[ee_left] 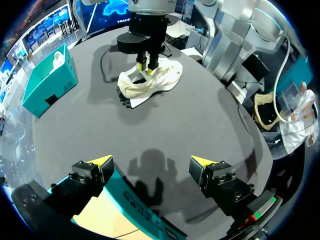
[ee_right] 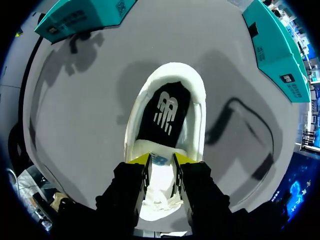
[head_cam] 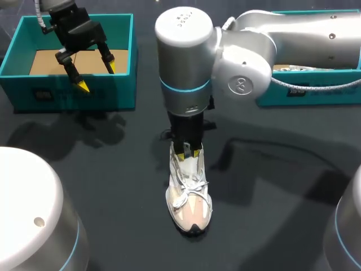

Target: Take the shoe out of the shoebox, open the shoe tongue, remove and reinsert the insole, then place the shoe into the shoebox

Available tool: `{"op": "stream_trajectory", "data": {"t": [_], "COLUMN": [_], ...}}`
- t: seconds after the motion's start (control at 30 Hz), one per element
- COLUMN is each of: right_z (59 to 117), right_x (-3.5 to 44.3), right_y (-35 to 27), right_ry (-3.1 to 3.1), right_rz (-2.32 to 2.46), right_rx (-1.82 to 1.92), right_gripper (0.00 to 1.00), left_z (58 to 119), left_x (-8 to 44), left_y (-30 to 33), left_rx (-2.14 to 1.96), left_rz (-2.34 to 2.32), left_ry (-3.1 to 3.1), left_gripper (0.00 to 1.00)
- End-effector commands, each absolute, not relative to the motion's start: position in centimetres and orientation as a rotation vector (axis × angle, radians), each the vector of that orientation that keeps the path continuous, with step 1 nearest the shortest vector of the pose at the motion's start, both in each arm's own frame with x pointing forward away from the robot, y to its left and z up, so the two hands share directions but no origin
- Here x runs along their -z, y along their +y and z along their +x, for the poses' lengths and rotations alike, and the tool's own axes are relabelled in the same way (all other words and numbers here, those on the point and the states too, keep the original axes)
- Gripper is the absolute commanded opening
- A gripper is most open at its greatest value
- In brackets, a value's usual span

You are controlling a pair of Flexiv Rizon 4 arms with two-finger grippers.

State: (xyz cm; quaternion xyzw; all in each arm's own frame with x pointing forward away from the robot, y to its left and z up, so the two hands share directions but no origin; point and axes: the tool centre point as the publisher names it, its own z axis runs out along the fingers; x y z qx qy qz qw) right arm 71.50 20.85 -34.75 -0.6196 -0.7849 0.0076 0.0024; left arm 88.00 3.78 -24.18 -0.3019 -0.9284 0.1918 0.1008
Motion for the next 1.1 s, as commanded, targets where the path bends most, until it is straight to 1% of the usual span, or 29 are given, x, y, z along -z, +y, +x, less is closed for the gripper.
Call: {"op": "stream_trajectory", "data": {"t": [0.03,0.2,0.27,0.3,0.4,0.5,0.53,0.63,0.67,0.7,0.73,1.1], "right_z": [71.5,71.6,71.9,72.1,72.9,73.8,74.0,74.6,74.7,74.8,74.8,74.8], "right_x": [32.8,29.7,28.8,28.4,27.4,26.3,26.0,25.3,25.1,24.9,24.9,24.8], "right_y": [20.7,20.9,20.8,20.7,20.6,21.0,21.2,21.6,21.7,21.6,21.4,21.2], "right_ry": [-2.509,-2.632,-2.711,-2.77,-2.944,-3.074,-3.125,-3.274,-3.324,-3.36,-3.376,-3.362], "right_rz": [-1.927,-1.848,-1.76,-1.682,-1.402,-1.147,-1.043,-0.689,-0.56,-0.392,-0.199,-0.182], "right_rx": [-0.028,-0.033,-0.046,-0.048,-0.031,-0.126,-0.145,-0.111,-0.096,-0.065,-0.004,0.024], "right_gripper": [0.29,0.31,0.33,0.35,0.42,0.45,0.44,0.45,0.49,0.58,1.0,1.0], "left_z": [88.0,88.0,88.0,88.0,88.0,88.0,88.0,88.0,88.0,88.0,88.0,88.0], "left_x": [24.2,24.2,24.2,24.2,24.2,24.2,24.2,24.2,24.2,24.2,24.2,24.2], "left_y": [3.8,3.8,3.8,3.8,3.8,3.8,3.8,3.8,3.8,3.8,3.8,3.8], "left_rx": [-0.564,-0.564,-0.564,-0.564,-0.564,-0.564,-0.564,-0.564,-0.564,-0.564,-0.564,-0.564], "left_rz": [-0.893,-0.893,-0.893,-0.893,-0.893,-0.893,-0.893,-0.893,-0.893,-0.893,-0.893,-0.893], "left_ry": [-2.743,-2.743,-2.743,-2.743,-2.743,-2.743,-2.743,-2.743,-2.743,-2.743,-2.743,-2.743], "left_gripper": [1.0,1.0,1.0,1.0,1.0,1.0,1.0,1.0,1.0,1.0,1.0,1.0]}}
